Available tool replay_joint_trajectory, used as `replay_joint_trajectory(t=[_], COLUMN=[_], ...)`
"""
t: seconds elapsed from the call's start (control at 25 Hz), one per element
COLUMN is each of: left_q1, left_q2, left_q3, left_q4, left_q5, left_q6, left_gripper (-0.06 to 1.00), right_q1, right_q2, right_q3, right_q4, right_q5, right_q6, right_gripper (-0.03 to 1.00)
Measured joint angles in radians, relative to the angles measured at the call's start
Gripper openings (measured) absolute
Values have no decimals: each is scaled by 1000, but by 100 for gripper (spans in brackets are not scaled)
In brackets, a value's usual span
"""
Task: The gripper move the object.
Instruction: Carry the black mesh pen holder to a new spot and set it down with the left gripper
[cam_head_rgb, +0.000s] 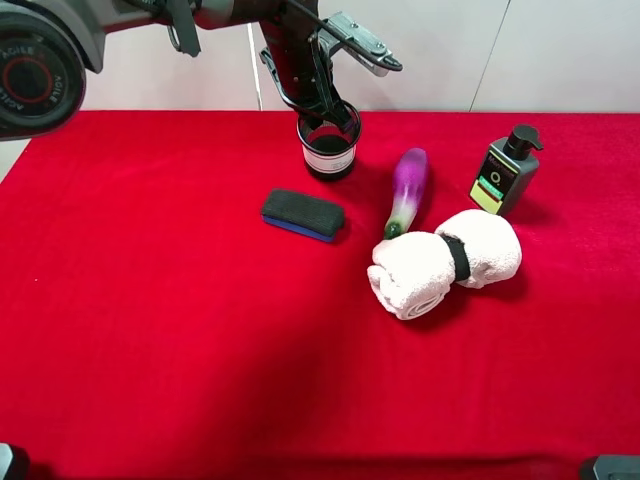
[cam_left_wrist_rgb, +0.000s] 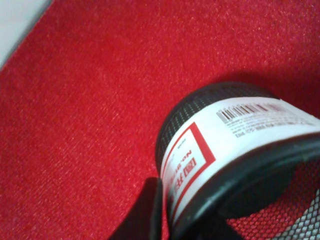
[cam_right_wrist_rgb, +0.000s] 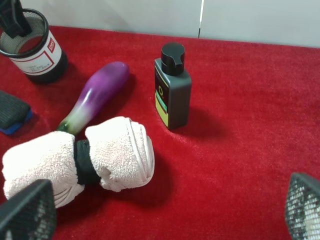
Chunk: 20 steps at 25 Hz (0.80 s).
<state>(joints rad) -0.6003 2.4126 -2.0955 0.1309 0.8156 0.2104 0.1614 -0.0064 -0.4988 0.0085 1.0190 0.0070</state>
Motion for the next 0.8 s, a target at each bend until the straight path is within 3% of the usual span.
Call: replay_joint_trajectory(t=[0.48, 0.8], left_q1=[0, 0], left_q2=[0, 0], left_q3=[0, 0], left_q4=[0, 0], left_q5=[-10, -17], left_q6=[2, 2], left_gripper=[6, 28], right_q1=[0, 0], right_q2=[0, 0], right_q3=[0, 0], right_q4=[0, 0], right_q5=[0, 0], right_q6=[0, 0], right_gripper=[69, 69])
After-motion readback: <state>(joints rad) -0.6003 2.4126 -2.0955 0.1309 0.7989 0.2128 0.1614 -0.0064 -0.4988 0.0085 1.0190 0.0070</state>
